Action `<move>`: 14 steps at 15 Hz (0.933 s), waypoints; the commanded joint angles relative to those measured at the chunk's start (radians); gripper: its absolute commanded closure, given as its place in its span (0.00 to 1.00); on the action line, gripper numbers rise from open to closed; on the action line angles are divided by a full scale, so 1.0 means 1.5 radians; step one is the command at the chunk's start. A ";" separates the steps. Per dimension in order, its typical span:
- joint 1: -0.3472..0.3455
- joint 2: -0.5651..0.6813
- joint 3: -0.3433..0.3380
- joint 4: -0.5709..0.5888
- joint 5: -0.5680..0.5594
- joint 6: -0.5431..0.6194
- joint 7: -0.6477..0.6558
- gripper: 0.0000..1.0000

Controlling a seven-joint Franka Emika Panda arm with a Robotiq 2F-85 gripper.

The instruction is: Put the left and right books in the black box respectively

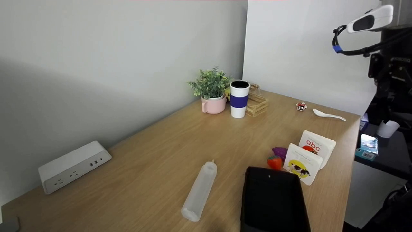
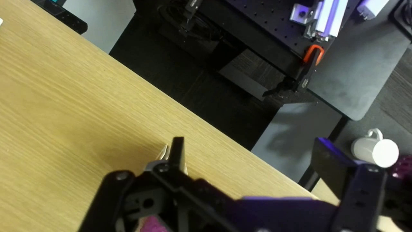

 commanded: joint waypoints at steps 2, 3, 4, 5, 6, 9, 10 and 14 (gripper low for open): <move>-0.035 0.039 -0.005 0.014 0.106 0.059 0.066 0.00; -0.039 0.049 -0.007 0.015 0.133 0.073 0.078 0.00; -0.043 0.059 -0.009 0.015 0.162 0.090 0.089 0.00; -0.046 0.069 -0.009 0.015 0.192 0.105 0.102 0.00; -0.049 0.084 -0.009 0.014 0.226 0.124 0.110 0.00; -0.050 0.126 -0.003 0.012 0.347 0.175 0.122 0.00; -0.050 0.136 -0.002 0.011 0.394 0.188 0.113 0.00; -0.059 0.131 0.008 0.003 0.380 0.179 0.113 0.00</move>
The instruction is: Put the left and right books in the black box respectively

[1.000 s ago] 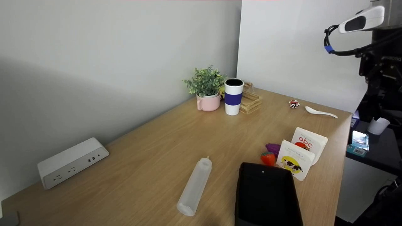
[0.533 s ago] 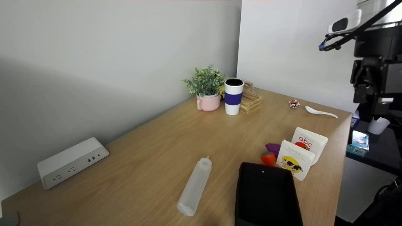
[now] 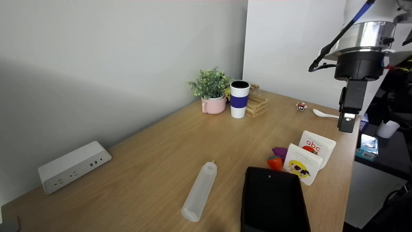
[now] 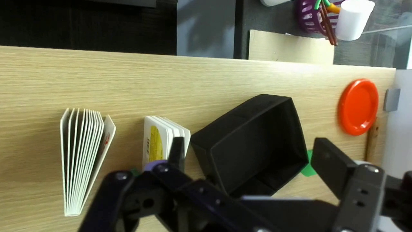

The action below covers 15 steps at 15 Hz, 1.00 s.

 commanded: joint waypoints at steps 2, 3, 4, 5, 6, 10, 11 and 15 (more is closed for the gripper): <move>-0.019 0.000 0.018 0.003 0.002 -0.002 -0.001 0.00; -0.018 0.003 0.019 0.002 0.001 -0.001 0.001 0.00; -0.018 0.008 0.021 0.005 0.001 -0.001 0.000 0.00; -0.017 0.019 0.024 0.011 -0.002 -0.002 0.008 0.00; -0.015 0.030 0.027 0.017 -0.004 0.000 0.014 0.00; -0.008 0.085 0.053 0.039 -0.034 0.016 0.089 0.00; -0.006 0.099 0.062 0.046 -0.055 0.023 0.130 0.00; 0.005 0.152 0.085 0.087 -0.183 0.026 0.307 0.00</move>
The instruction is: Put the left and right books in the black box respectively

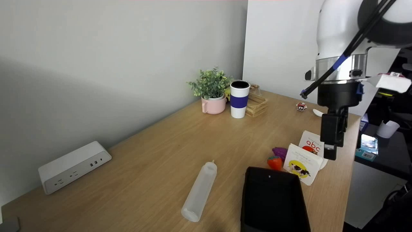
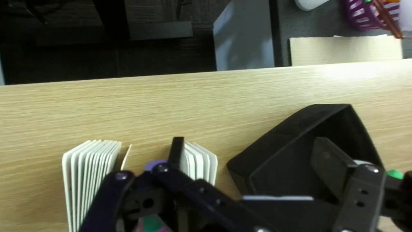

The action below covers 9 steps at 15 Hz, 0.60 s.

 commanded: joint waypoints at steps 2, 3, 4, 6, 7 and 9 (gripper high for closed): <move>0.010 0.065 0.021 0.067 -0.127 -0.021 0.173 0.00; 0.013 0.075 0.022 0.078 -0.146 -0.027 0.197 0.00; 0.015 0.085 0.024 0.087 -0.160 -0.031 0.213 0.00; 0.016 0.103 0.026 0.099 -0.167 -0.026 0.219 0.00; 0.015 0.111 0.027 0.102 -0.164 -0.016 0.215 0.00; 0.012 0.124 0.026 0.105 -0.155 -0.001 0.203 0.00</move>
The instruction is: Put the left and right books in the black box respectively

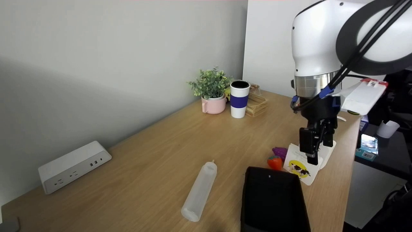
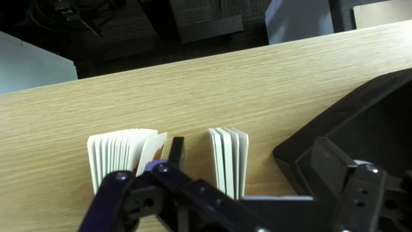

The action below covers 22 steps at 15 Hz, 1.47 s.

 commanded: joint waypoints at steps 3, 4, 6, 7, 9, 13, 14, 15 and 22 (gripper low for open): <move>-0.007 0.045 0.001 0.022 0.002 0.033 -0.010 0.00; -0.008 0.050 0.000 0.022 0.003 0.042 -0.012 0.00; -0.010 0.056 -0.001 0.021 0.004 0.051 -0.013 0.00; -0.011 0.061 -0.002 0.021 0.004 0.054 -0.014 0.00; -0.013 0.066 -0.004 0.022 0.005 0.056 -0.015 0.00; -0.016 0.081 -0.005 0.023 0.007 0.065 -0.020 0.00; -0.016 0.083 -0.004 0.023 0.007 0.065 -0.021 0.05; -0.016 0.086 -0.004 0.024 0.006 0.066 -0.022 0.26; -0.015 0.092 -0.006 0.030 0.002 0.056 -0.022 0.68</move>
